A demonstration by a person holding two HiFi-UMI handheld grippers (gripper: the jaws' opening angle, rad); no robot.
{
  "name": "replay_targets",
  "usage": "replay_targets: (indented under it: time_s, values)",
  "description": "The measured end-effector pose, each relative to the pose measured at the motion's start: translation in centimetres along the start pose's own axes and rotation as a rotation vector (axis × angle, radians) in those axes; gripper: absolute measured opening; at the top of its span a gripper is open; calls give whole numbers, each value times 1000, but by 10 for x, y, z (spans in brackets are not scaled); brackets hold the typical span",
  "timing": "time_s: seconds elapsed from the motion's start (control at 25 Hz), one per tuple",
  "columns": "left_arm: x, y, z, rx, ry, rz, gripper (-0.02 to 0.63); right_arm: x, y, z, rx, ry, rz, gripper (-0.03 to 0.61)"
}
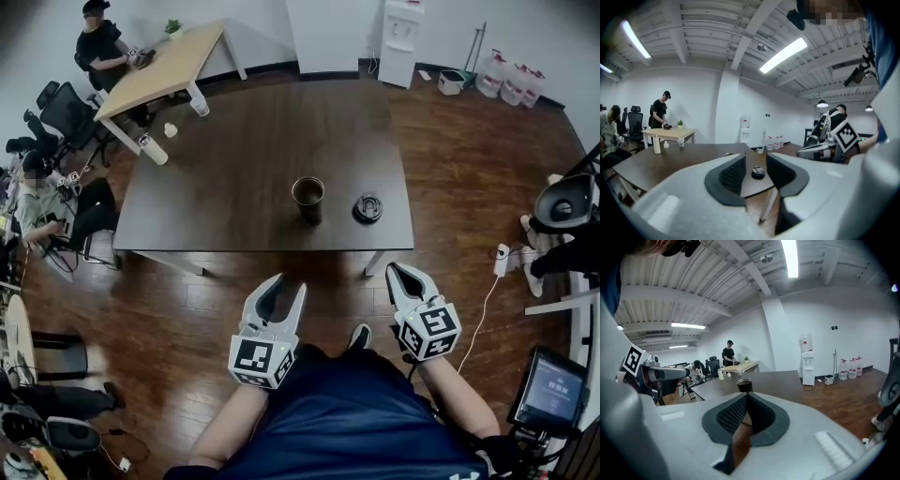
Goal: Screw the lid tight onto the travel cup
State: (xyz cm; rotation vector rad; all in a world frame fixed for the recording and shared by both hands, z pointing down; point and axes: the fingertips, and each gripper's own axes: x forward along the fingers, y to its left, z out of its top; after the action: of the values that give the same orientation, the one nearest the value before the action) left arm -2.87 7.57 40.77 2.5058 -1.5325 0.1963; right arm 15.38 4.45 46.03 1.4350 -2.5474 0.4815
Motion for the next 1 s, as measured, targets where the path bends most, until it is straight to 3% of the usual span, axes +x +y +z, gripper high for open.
replay_targets:
  time_s: [0.16,0.24,0.32,0.56,0.76,1.0]
  values:
    - [45,27,-18,43,92,10,191,38,-34,-10,-86,95,-3,27]
    - [68,41,-28,54,124,4,193,58,-51,-20,-124,159,-10,97]
    - [89,57,-40,62,156,-15,208,81,-64,-31,-156,227,-18,125]
    - [148,104,-79,88,266,-133,268,156,-88,-69,-216,450,-27,212]
    - [175,128,-118,157,341,-230,293,188,-103,-87,-194,591,-59,302]
    - [193,116,-135,178,389,-284,296,203,-130,-102,-270,679,-65,308]
